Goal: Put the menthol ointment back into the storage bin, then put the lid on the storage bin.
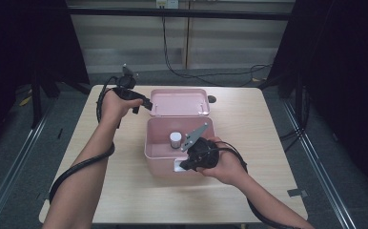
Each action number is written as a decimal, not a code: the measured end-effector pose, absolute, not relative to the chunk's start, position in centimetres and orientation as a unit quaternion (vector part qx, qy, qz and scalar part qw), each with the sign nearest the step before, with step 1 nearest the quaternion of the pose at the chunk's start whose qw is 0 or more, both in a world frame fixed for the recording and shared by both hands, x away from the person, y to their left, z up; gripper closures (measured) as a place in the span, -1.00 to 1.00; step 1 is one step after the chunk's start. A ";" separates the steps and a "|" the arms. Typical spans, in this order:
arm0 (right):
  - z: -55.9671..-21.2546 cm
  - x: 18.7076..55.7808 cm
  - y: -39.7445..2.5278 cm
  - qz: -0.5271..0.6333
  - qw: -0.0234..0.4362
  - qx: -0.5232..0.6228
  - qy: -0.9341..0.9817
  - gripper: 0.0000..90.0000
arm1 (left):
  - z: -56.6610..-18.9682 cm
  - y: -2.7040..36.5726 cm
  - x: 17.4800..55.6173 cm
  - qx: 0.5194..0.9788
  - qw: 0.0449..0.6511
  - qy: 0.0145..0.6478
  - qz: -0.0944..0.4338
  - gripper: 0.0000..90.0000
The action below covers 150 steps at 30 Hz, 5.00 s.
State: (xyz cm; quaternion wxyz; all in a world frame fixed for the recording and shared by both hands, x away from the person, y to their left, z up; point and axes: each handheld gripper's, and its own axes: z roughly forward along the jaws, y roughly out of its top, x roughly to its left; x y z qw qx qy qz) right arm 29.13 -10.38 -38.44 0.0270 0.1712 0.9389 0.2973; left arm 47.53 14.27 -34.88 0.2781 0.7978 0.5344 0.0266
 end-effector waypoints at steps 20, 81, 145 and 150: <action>-38.5 29.2 -10.6 0.303 0.022 0.168 0.938 1.00 | -36.7 12.9 51.2 0.794 0.265 0.546 0.042 -0.24; -38.7 29.4 -10.8 0.311 0.015 0.162 0.936 1.00 | -38.8 11.2 54.5 0.742 0.268 0.613 0.040 0.83; -38.5 29.4 -10.5 0.302 0.015 0.177 0.937 1.00 | -31.8 11.4 52.3 0.752 0.265 0.602 0.049 0.95; -38.5 29.4 -10.5 0.302 0.013 0.178 0.936 1.00 | -31.4 11.4 52.3 0.755 0.261 0.599 0.046 0.95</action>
